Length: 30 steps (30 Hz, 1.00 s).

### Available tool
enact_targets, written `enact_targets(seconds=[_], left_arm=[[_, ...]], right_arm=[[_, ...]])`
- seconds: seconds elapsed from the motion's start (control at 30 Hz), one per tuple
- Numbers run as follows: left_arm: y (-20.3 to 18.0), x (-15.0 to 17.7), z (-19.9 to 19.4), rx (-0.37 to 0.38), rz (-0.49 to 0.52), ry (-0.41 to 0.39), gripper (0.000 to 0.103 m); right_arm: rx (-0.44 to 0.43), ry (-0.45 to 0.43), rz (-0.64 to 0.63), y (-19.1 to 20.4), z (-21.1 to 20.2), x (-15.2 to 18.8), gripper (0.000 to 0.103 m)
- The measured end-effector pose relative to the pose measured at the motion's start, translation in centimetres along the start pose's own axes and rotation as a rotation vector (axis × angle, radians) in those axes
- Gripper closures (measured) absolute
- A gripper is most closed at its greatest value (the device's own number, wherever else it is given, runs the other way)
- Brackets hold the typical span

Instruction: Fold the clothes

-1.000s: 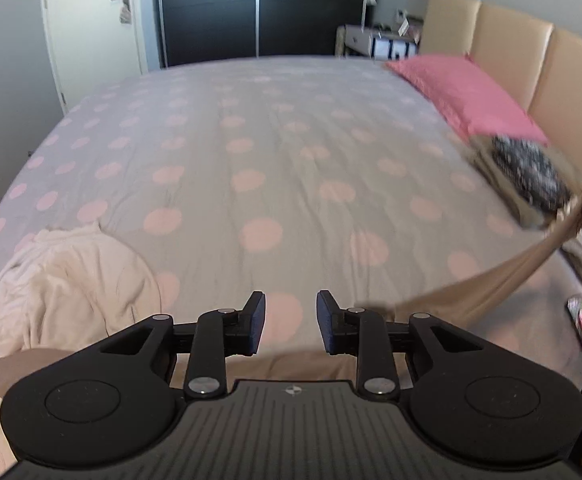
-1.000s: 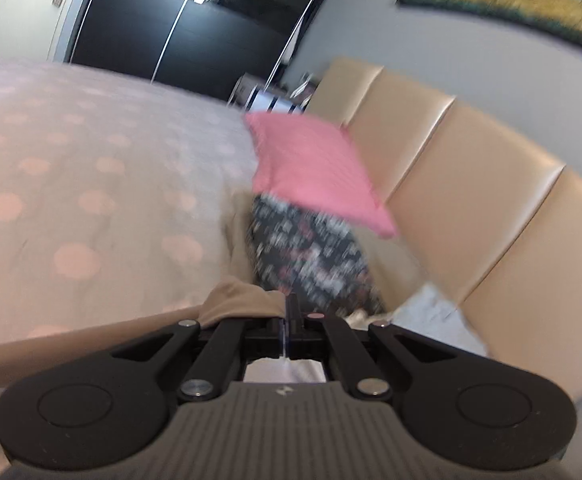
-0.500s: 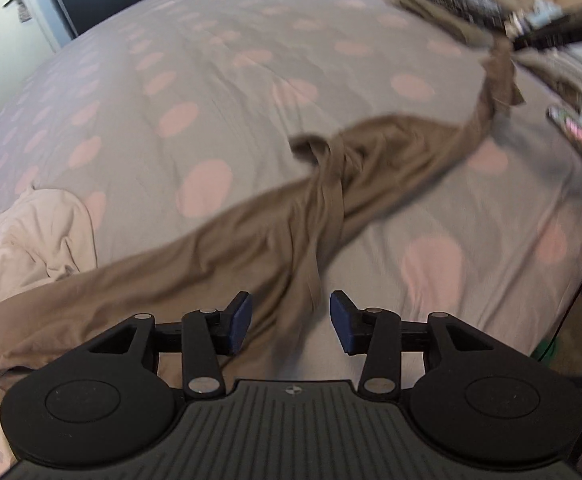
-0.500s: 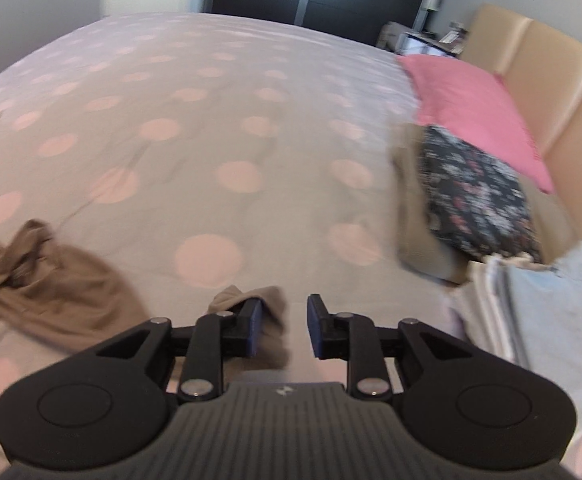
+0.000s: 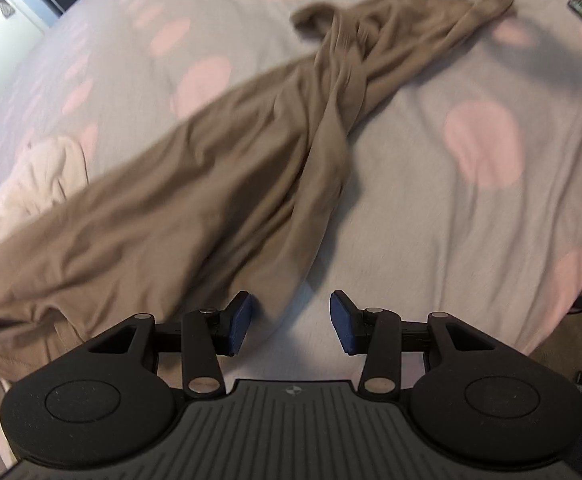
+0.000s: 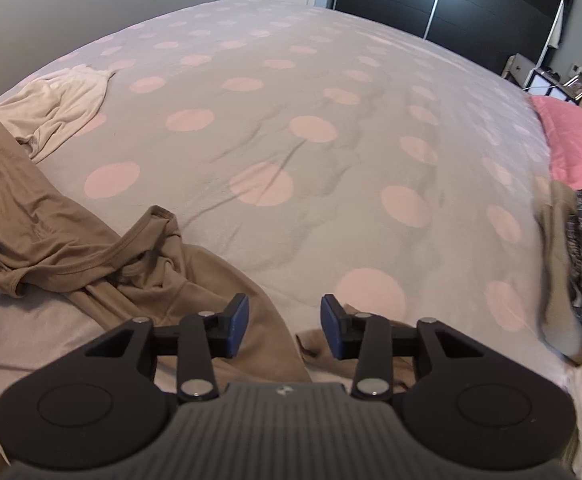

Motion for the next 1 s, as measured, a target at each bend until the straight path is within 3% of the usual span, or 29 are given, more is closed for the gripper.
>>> enact_targets(seconds=[0.07, 0.23, 0.33, 0.4, 0.47, 0.5, 0.53, 0.6, 0.83, 1.0], left_arm=[[0.4, 0.3, 0.8, -0.019, -0.01, 0.021, 0.062], [1.8, 0.3, 0.8, 0.028, -0.084, 0.01, 0.064], [2.5, 0.3, 0.7, 0.044, -0.121, 0.009, 0.079], [2.8, 0.2, 0.6, 0.046, -0.141, 0.012, 0.096], [3.3, 0.1, 0.1, 0.049, -0.165, 0.007, 0.099], [3.5, 0.0, -0.2, 0.05, -0.179, 0.0, 0.1], [3.8, -0.1, -0.5, 0.051, -0.194, -0.009, 0.1], [4.7, -0.6, -2.1, 0.042, -0.236, -0.067, 0.101], [10.4, -3.1, -11.7, -0.033, -0.474, -0.382, 0.101], [12.9, -4.9, -18.4, -0.059, -0.57, -0.572, 0.102]], right_arm=[[-0.02, 0.016, -0.004, 0.2, 1.5, -0.5, 0.057], [-0.051, 0.041, -0.025, 1.4, 4.6, -1.6, 0.051], [-0.073, 0.065, -0.046, 2.4, 6.3, -1.8, 0.048], [-0.08, 0.089, -0.057, 3.0, 7.3, -1.5, 0.049], [-0.085, 0.113, -0.068, 3.5, 8.3, -1.0, 0.056], [-0.095, 0.121, -0.059, 3.6, 8.5, -0.8, 0.068], [-0.107, 0.126, -0.046, 3.7, 8.6, -0.6, 0.085], [-0.091, 0.104, -0.044, 3.9, 8.1, -0.8, 0.099], [0.021, -0.09, 0.085, 0.7, 2.3, -2.8, 0.1], [0.112, -0.227, 0.174, -2.8, -4.0, -3.3, 0.1]])
Point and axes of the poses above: each gripper's, at about its wrist camera, not at the fingertips, and z roughly the way its jaws point, y to its left, x to its underside, the point moved 5 cm from there along z, roughly the way its jaws point, and after that the axes turned 3 degrees about y, right-handed, at the moved point
